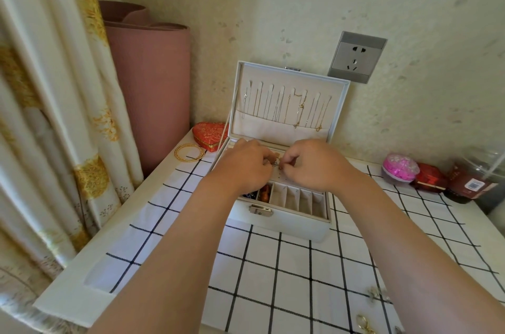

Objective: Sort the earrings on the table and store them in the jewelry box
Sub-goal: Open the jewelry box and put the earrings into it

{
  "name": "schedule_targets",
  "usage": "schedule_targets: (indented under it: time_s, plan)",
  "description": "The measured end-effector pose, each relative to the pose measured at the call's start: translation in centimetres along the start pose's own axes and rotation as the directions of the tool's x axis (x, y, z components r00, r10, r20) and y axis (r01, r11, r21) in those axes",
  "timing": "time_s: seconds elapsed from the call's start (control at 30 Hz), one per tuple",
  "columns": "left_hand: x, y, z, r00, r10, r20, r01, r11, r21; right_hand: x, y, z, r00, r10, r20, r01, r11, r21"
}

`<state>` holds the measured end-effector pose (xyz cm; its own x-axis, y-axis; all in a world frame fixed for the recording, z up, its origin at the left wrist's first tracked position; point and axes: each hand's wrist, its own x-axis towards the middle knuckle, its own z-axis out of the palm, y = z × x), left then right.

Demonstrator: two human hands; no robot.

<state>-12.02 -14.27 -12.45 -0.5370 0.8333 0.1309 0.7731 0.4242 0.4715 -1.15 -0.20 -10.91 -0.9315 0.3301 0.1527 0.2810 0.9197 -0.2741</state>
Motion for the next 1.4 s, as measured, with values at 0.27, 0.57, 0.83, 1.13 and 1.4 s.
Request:
schedule_targets:
  time_s: [0.27,0.57,0.83,1.13,1.4]
  plan:
    - [-0.1,0.3,0.0,1.0,0.013,-0.021,-0.013,1.0,0.006,-0.8,0.0,-0.9,0.999,0.0,0.034,-0.003,0.997,0.074]
    - [-2.3,4.2,0.3,0.985,0.15,-0.091,-0.156,0.985,-0.07,-5.9,0.1,-3.6,0.996,0.065,-0.064,-0.051,0.977,0.206]
    - [-6.5,9.8,1.7,0.959,0.264,0.102,-0.244,0.954,-0.172,-15.0,2.1,-4.6,0.951,0.239,0.197,-0.267,0.955,0.128]
    - [-9.2,12.8,6.3,0.85,0.344,0.4,-0.358,0.933,-0.041,-19.8,4.3,-3.9,0.86,0.318,0.4,-0.357,0.934,0.026]
    - [-8.7,14.2,8.3,0.861,0.303,0.409,-0.354,0.934,0.054,-19.5,5.1,-3.1,0.864,0.328,0.381,-0.374,0.926,0.051]
